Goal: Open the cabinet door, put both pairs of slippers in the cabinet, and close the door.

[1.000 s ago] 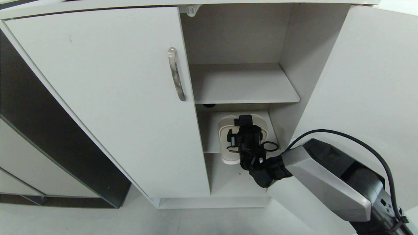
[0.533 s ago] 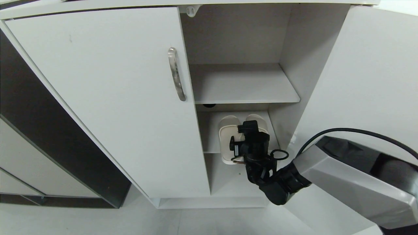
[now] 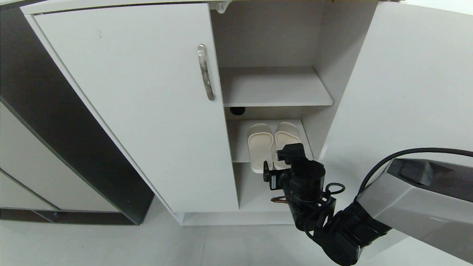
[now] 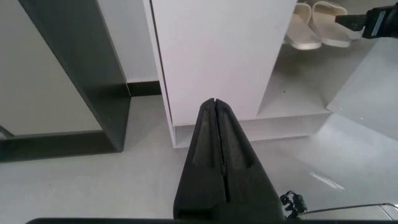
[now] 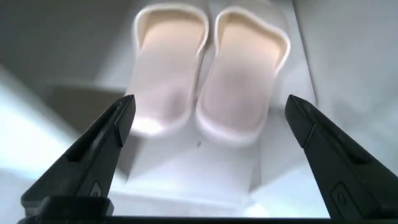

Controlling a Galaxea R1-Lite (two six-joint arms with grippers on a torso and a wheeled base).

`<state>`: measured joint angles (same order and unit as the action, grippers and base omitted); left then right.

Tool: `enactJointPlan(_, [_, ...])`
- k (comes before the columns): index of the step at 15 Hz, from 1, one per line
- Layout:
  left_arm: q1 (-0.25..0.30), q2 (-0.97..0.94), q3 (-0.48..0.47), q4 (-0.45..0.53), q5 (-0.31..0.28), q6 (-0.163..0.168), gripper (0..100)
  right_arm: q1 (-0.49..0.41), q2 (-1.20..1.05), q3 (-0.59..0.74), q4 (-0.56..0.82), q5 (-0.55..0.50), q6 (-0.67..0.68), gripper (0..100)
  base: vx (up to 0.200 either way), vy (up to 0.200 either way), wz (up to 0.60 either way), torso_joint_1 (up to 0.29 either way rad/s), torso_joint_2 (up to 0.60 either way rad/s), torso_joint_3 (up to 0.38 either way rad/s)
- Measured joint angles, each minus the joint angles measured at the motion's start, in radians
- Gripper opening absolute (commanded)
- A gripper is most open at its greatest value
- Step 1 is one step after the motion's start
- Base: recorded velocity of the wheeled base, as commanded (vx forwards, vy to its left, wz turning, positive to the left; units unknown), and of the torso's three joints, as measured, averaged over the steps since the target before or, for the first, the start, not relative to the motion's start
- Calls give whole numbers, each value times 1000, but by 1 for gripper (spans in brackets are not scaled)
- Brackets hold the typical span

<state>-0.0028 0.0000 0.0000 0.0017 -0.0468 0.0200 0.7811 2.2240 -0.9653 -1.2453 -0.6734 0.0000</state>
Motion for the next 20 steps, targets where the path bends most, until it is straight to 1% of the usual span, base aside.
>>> enactJointPlan(9, [0, 0, 0, 0, 1, -3, 0, 7, -15, 32, -31, -2, -3, 100, 0, 0, 0, 0, 0, 0])
enactJointPlan(20, [0, 0, 0, 0, 0, -2, 0, 5, -20, 47, -26, -3, -10, 100, 0, 0, 0, 4, 2, 184])
